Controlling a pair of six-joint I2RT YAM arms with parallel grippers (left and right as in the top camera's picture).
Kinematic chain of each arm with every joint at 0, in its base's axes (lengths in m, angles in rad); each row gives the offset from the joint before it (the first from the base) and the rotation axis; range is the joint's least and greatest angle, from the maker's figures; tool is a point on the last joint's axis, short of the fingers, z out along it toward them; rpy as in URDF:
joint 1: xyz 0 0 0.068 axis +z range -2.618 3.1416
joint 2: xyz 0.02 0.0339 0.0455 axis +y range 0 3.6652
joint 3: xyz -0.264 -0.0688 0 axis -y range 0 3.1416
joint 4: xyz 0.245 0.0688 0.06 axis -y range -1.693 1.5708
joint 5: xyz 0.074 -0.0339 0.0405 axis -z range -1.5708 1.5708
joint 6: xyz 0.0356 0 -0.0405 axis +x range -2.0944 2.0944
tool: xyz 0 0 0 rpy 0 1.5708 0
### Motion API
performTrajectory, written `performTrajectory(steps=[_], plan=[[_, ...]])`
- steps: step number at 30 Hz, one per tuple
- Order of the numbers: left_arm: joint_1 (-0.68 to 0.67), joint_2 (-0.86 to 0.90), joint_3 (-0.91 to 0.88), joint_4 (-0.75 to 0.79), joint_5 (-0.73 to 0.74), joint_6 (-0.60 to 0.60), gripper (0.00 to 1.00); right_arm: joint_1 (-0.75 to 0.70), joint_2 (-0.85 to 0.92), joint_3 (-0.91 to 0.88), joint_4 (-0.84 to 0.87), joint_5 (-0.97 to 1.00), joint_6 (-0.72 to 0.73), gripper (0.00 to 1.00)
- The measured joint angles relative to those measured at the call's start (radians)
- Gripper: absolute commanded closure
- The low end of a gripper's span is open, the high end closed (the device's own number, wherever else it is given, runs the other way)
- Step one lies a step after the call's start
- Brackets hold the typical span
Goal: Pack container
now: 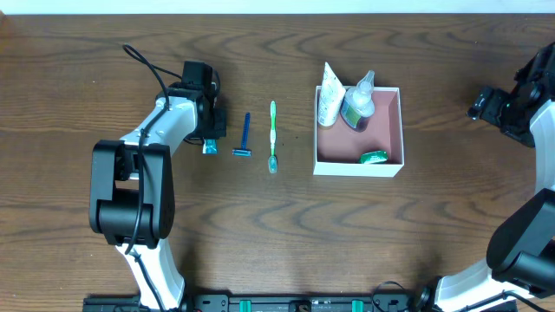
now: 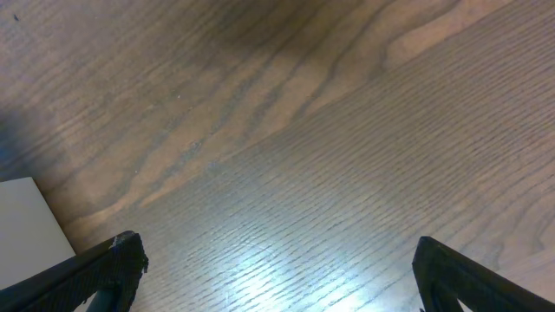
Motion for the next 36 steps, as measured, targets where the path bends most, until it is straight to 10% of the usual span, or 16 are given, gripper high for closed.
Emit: performTrajectory(steps=[21,36], plan=[[-0.232,-0.649,-0.006,-0.016,0.214,0.044,0.81,0.000,0.000,0.000,0.000,0.000,0.000,0.01],[-0.469,-0.514,-0.006,-0.020,0.127,0.117,0.69,0.000,0.000,0.000,0.000,0.000,0.000,0.01]])
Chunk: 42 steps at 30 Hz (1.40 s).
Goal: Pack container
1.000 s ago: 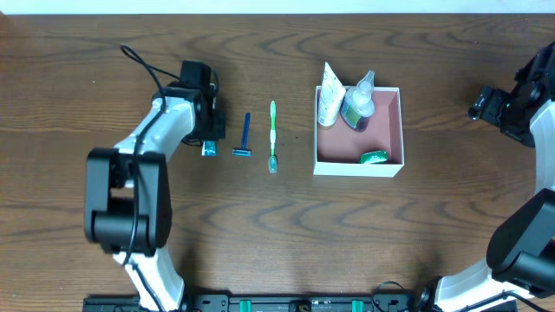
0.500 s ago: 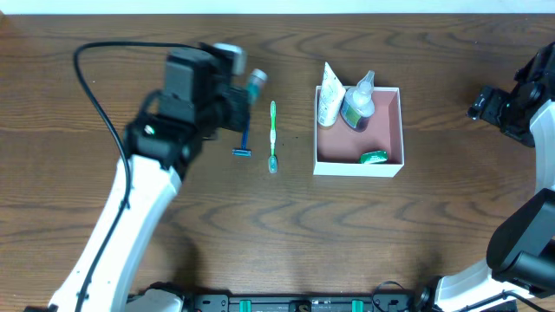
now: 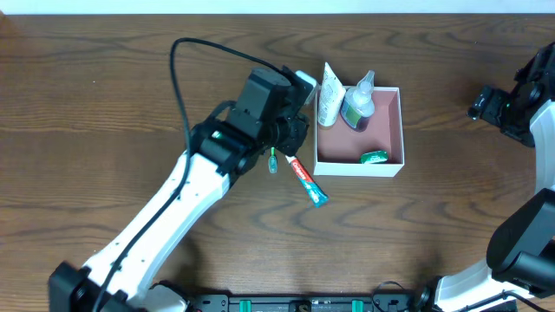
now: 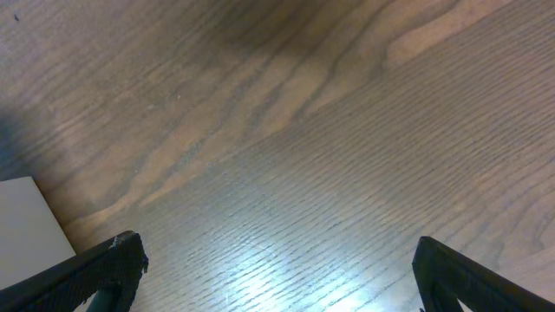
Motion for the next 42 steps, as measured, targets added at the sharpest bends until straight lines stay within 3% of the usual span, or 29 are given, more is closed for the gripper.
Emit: performTrajectory(steps=[5,8,16,18,19,20,23,29,42], plan=[[0.005,0.046,-0.002,-0.156,-0.080,-0.065,0.62,0.000,0.000,0.000,0.000,0.000,0.000,0.01],[0.010,0.058,-0.002,-0.217,-0.103,-0.135,0.51,0.000,0.000,0.000,-0.001,0.000,0.000,0.01],[0.010,0.061,-0.002,-0.307,-0.121,-0.328,0.48,0.000,0.000,0.000,0.000,0.000,0.000,0.01],[0.010,0.061,-0.002,-0.323,-0.119,-0.407,0.28,0.000,0.000,0.000,0.000,0.000,0.000,0.01],[0.010,0.062,-0.004,-0.328,-0.115,-0.454,0.06,0.000,0.000,0.000,0.000,0.000,0.000,0.01],[0.008,0.062,-0.008,-0.329,-0.104,-0.503,0.02,0.000,0.000,0.000,0.000,0.000,0.000,0.01],[0.005,0.063,-0.031,-0.329,-0.066,-0.637,0.02,0.000,0.000,0.000,0.000,0.000,0.000,0.01],[0.003,0.068,-0.086,-0.259,-0.021,-0.779,0.02,0.000,0.000,0.000,-0.001,0.000,0.000,0.01],[0.008,0.240,-0.102,-0.209,-0.112,-0.951,0.02,0.000,0.000,0.000,0.000,0.000,0.000,0.01]])
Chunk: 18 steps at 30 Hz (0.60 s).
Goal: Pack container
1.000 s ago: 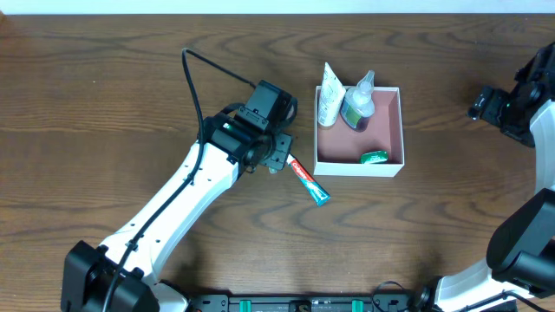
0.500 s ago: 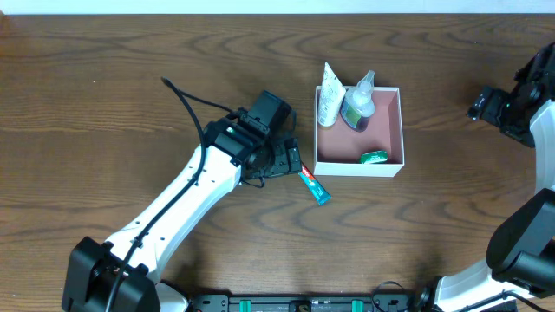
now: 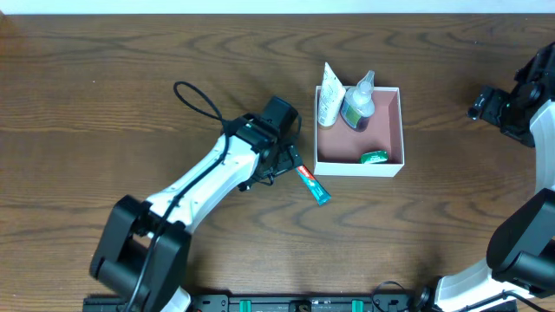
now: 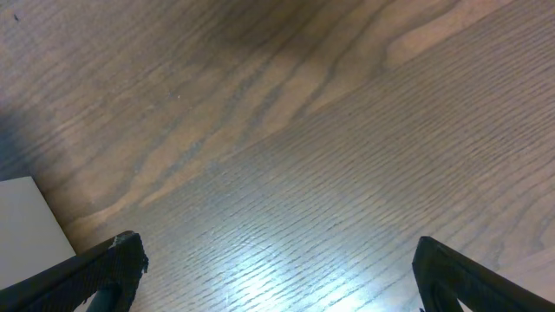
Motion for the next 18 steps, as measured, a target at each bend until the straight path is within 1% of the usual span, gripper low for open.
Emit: performTrajectory(steps=[6,9,12,14,18], plan=[[0.033,0.017,-0.002,0.002,-0.122,0.002,0.02,0.000,0.000,0.000,0.000,0.000,0.000,0.01],[0.072,0.017,-0.002,0.018,-0.174,0.050,0.02,0.000,0.000,0.000,0.000,0.000,0.000,0.01],[0.121,0.017,-0.002,0.087,-0.205,0.151,0.02,0.000,0.000,0.000,0.000,0.000,0.000,0.01],[0.154,0.017,-0.002,0.150,-0.222,0.256,0.02,0.000,0.000,0.000,0.000,0.000,0.000,0.01],[0.185,0.018,-0.002,0.212,-0.235,0.418,0.02,0.000,0.000,0.000,0.000,0.000,0.000,0.01]])
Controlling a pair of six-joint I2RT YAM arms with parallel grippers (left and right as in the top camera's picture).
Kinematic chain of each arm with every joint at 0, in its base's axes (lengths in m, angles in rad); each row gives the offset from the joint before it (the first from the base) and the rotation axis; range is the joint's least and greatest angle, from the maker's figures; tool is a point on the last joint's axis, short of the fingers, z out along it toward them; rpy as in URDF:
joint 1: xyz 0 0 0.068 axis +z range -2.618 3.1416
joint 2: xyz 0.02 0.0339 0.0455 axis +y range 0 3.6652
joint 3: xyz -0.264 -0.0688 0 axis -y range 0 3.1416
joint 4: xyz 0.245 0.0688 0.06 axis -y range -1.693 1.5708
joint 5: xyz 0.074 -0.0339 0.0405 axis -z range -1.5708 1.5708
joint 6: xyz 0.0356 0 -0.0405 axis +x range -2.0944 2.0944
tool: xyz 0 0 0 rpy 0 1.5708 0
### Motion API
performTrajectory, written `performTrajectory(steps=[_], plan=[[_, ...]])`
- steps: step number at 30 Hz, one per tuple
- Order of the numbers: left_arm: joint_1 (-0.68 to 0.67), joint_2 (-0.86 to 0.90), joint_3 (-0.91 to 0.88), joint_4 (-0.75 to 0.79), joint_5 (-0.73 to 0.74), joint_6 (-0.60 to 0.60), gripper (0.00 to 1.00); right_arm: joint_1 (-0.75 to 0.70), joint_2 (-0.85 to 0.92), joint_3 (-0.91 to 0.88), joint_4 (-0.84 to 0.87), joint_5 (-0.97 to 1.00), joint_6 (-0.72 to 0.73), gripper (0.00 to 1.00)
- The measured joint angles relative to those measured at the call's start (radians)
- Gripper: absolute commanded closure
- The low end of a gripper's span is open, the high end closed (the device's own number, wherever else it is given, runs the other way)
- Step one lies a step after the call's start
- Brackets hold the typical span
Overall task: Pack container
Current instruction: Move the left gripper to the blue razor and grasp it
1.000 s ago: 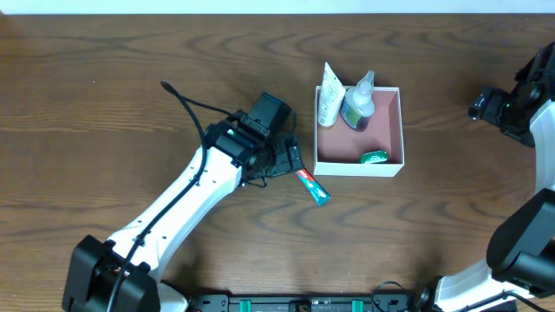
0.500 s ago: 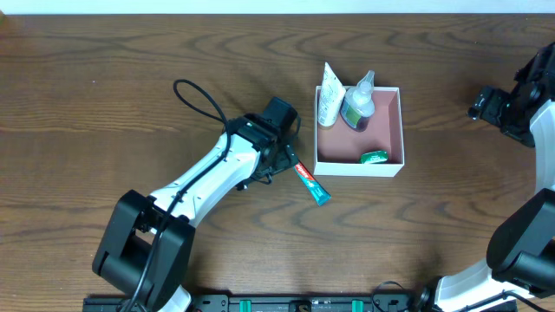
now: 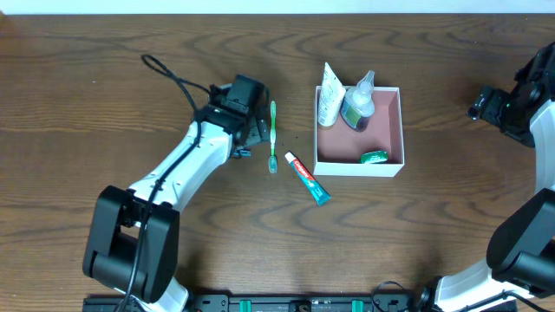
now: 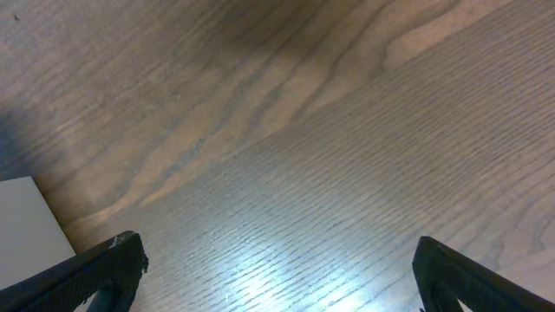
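Note:
The white box with a pink floor (image 3: 386, 130) holds a white tube (image 3: 328, 97), a clear bottle (image 3: 357, 102) and a small green item (image 3: 374, 157). A toothpaste tube (image 3: 309, 178) lies on the table just left of the box's front corner. The green toothbrush (image 3: 272, 137) lies further left. My left gripper (image 3: 252, 136) hovers open over the blue razor, of which only the head (image 3: 244, 153) shows. Far right of the box, my right gripper (image 3: 483, 104) (image 4: 277, 282) is open over bare wood.
The wooden table (image 3: 416, 234) carries nothing else. A black cable (image 3: 173, 76) loops from the left arm behind the gripper. A white corner of the box (image 4: 26, 217) shows at the left of the right wrist view.
My left gripper has left the toothpaste tube lying beside the box and moved up and to the left, over the razor. The right arm has not moved.
First my left gripper was at the toothpaste tube left of the razor. Then it held the tube near the box's front left corner. Then the tube lay on the table there with the gripper at its end. Now the gripper is over the razor.

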Motion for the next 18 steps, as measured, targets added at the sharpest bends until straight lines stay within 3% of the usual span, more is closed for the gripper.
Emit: performTrajectory(steps=[9,18], plan=[[0.027,0.098,0.000,0.047,-0.010,0.156,0.01,0.000,0.000,0.000,0.000,0.000,0.000,0.01],[0.028,0.164,0.000,0.100,-0.001,0.219,0.01,0.000,0.000,0.000,0.000,0.000,0.000,0.01]])
